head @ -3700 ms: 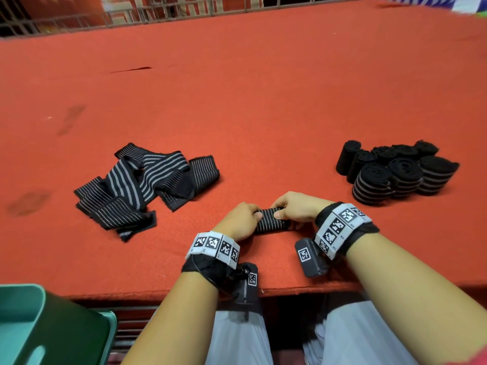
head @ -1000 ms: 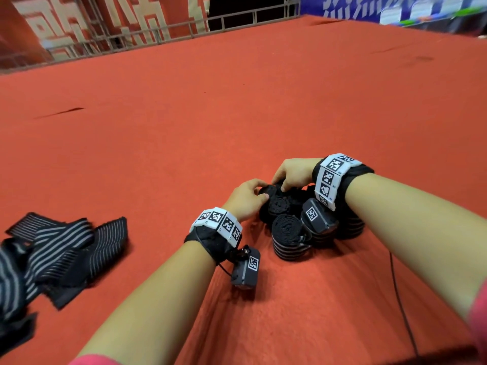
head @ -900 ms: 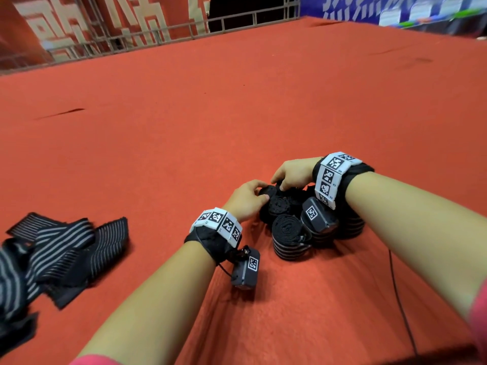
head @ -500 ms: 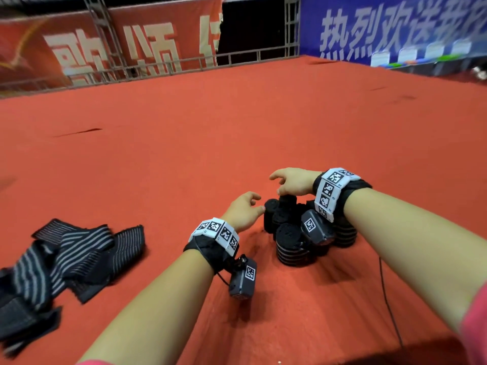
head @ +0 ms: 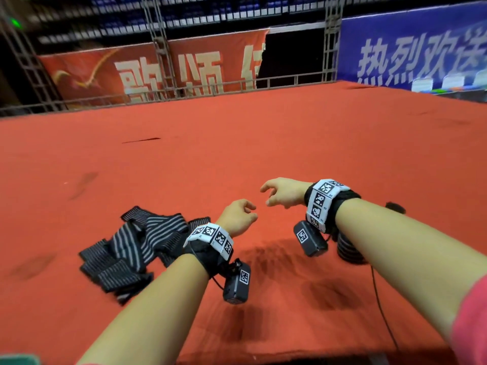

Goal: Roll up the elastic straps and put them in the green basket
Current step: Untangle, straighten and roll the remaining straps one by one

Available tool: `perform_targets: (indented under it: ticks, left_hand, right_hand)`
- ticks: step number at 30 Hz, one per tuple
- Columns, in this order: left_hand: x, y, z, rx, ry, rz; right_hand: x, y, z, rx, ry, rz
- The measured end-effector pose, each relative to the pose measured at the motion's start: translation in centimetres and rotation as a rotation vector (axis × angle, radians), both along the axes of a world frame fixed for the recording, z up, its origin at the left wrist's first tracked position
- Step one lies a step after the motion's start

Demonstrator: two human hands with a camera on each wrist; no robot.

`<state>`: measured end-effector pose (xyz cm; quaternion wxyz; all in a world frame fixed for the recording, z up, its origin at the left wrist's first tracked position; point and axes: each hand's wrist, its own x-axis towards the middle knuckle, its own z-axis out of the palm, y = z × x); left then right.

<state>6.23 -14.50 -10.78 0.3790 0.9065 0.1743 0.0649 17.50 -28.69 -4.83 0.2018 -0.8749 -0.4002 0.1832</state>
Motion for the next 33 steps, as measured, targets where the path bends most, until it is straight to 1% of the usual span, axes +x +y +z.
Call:
perform_targets:
  ticks: [5, 8, 12, 16, 18, 22, 24, 27, 33]
  left_hand:
    - [-5.0, 6.9, -1.5, 0.029, 0.024, 0.108]
    - [-7.4, 10.7, -2.4, 0.080, 0.038, 0.165]
    - [-9.4, 15.0, -3.6, 0.113, 0.058, 0.233]
    - [-10.2, 17.6, -4.7, 0.159, 0.152, 0.263]
    - [-10.2, 18.4, -5.5, 0.165, 0.203, 0.262]
    - [-9.5, 19.4, -7.2, 0.159, 0.281, 0.237]
    - [-9.4, 19.6, -7.6, 0.167, 0.279, 0.231]
    - [-9.1, 19.8, -8.3, 0.153, 0.293, 0.236]
    - [-8.5, 19.3, -8.2, 0.229, 0.344, 0.290]
  right_hand:
    - [-4.2, 7.5, -2.4, -0.033, 0.045, 0.075]
    - [-5.9, 11.4, -4.1, -0.086, 0.032, 0.156]
    - [-7.5, 15.8, -6.0, -0.178, -0.121, 0.299]
    - [-8.0, 19.2, -8.8, -0.247, -0.215, 0.408]
    - [-7.9, 20.3, -10.4, -0.288, -0.286, 0.452]
    - [-7.9, 20.8, -12.0, -0.367, -0.394, 0.514]
    - [-7.6, 20.7, -12.6, -0.365, -0.432, 0.509]
    - [-6.9, 20.3, -12.8, -0.287, -0.504, 0.427]
    - [-5.0, 18.5, -11.1, -0.298, -0.541, 0.248]
